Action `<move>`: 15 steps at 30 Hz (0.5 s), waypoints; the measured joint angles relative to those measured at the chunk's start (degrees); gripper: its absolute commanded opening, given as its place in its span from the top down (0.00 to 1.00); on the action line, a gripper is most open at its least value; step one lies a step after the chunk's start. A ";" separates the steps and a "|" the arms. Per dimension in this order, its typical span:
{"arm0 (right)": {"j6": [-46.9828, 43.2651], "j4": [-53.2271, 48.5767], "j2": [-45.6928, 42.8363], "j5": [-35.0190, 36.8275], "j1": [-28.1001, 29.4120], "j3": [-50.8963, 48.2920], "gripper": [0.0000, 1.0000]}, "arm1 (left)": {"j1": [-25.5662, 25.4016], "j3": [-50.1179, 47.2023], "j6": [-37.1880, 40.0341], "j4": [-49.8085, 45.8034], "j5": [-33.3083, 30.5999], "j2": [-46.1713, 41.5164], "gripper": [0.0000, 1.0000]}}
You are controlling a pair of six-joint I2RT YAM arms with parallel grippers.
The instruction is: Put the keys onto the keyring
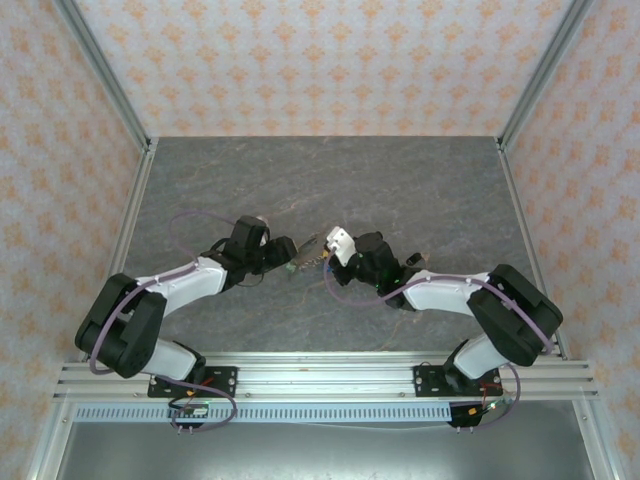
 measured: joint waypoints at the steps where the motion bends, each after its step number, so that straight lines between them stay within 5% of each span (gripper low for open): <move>1: -1.60 -0.13 -0.13 0.35 0.33 0.00 1.00 | 0.00 0.00 0.02 -0.02 -0.83 -0.76 0.37; 7: -13.03 -0.57 1.20 11.34 7.87 0.96 1.00 | 0.00 0.28 0.46 -2.12 -7.30 -5.73 0.37; 15: -27.82 6.12 15.28 33.35 19.63 4.68 1.00 | 0.00 0.17 0.52 -4.61 -15.50 -12.02 0.36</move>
